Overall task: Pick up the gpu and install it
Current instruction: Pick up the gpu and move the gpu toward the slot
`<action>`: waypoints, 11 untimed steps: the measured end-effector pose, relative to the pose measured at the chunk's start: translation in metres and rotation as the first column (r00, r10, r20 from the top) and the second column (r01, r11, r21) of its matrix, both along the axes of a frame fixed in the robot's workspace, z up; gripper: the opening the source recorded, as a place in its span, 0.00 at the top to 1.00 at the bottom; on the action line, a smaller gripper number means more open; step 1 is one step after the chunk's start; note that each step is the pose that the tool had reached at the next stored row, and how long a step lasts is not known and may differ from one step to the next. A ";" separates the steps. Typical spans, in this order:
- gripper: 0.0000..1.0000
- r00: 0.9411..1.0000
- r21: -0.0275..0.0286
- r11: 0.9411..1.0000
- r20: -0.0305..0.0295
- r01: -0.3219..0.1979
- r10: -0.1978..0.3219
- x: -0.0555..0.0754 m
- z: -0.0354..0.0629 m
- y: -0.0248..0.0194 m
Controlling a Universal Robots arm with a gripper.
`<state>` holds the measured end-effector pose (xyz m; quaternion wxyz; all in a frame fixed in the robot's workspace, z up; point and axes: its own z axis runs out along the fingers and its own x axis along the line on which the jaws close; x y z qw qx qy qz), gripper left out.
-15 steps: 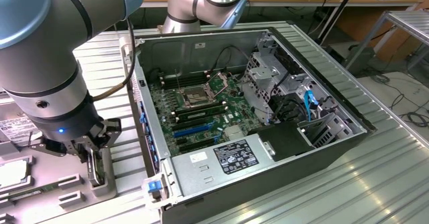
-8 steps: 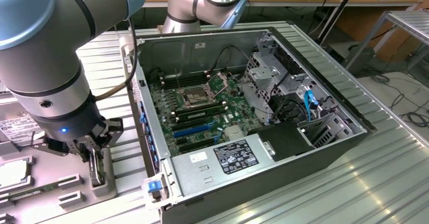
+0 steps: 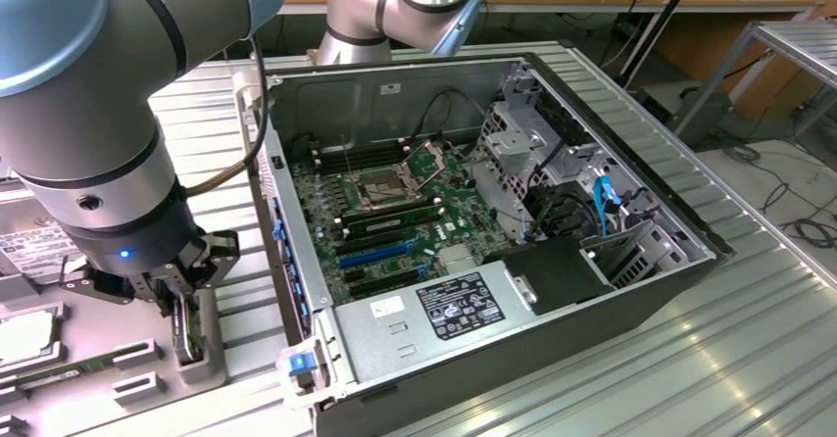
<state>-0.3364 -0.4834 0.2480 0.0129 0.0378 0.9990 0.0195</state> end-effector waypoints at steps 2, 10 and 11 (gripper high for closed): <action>0.73 1.000 0.000 1.000 0.000 0.000 0.000 0.000 0.0000 0.0000; 0.73 1.000 0.000 1.000 0.000 0.000 0.000 0.000 0.0000 0.0000; 0.73 1.000 0.000 1.000 0.000 0.000 0.000 0.000 0.0000 0.0000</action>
